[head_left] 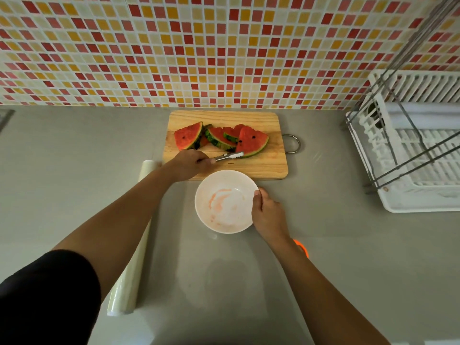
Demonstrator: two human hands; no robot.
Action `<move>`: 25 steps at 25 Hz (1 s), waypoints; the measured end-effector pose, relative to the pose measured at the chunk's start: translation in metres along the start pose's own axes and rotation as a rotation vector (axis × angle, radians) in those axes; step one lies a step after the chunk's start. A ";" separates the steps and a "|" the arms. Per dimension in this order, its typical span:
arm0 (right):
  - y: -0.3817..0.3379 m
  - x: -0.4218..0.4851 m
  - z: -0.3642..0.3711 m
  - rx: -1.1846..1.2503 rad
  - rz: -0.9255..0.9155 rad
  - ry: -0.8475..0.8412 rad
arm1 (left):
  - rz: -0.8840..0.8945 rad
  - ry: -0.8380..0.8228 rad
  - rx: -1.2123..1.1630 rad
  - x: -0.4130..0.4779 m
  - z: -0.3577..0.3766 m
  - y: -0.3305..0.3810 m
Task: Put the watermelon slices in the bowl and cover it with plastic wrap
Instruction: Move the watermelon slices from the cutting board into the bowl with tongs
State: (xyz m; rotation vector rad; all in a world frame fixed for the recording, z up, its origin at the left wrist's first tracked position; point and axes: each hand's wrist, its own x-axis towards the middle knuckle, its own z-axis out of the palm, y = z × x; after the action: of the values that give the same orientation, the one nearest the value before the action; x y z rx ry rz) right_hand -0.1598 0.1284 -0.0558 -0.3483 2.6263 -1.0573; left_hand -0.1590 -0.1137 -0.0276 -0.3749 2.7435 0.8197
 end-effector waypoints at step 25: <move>-0.003 0.006 0.001 0.104 0.000 0.006 | -0.079 -0.299 -0.009 -0.074 -0.057 0.015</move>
State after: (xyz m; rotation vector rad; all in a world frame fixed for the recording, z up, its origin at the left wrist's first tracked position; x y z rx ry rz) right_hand -0.1653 0.1241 -0.0556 -0.3219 2.5644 -1.1908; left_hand -0.1037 -0.1208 0.0489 -0.3310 2.4341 0.7968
